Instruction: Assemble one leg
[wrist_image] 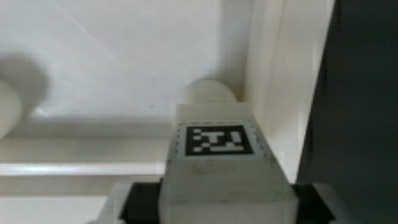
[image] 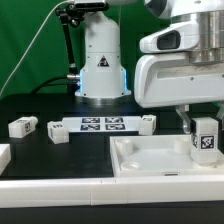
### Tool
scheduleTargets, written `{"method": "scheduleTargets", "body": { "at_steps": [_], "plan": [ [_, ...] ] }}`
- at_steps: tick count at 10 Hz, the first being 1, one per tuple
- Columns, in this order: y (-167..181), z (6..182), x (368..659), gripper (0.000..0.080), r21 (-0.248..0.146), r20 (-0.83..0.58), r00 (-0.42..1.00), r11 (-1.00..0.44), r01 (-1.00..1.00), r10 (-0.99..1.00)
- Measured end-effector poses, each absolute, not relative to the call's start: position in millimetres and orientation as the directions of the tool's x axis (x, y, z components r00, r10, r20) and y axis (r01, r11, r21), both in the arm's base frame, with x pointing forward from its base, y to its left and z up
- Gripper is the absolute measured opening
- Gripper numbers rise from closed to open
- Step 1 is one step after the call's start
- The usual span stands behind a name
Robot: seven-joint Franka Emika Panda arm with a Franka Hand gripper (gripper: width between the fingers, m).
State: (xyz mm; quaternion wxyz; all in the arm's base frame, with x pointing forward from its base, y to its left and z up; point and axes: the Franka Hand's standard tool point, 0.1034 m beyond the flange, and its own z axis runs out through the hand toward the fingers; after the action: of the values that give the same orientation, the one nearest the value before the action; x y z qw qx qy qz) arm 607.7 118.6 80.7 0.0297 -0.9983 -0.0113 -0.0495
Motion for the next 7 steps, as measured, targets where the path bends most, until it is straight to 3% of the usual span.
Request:
{"method": "scheduleTargets", "body": {
  "at_steps": [3, 5, 7],
  "plan": [
    [118.9, 79.6, 605.4, 0.0291, -0.117, 0.099, 0.874, -0.878, -0.464, -0.475],
    [119.4, 79.5, 605.1, 0.0291, -0.171, 0.080, 0.650, -0.653, -0.738, -0.756],
    [119.3, 79.5, 605.2, 0.0292, -0.188, 0.036, 0.463, -0.461, -0.867, -0.886]
  ]
}}
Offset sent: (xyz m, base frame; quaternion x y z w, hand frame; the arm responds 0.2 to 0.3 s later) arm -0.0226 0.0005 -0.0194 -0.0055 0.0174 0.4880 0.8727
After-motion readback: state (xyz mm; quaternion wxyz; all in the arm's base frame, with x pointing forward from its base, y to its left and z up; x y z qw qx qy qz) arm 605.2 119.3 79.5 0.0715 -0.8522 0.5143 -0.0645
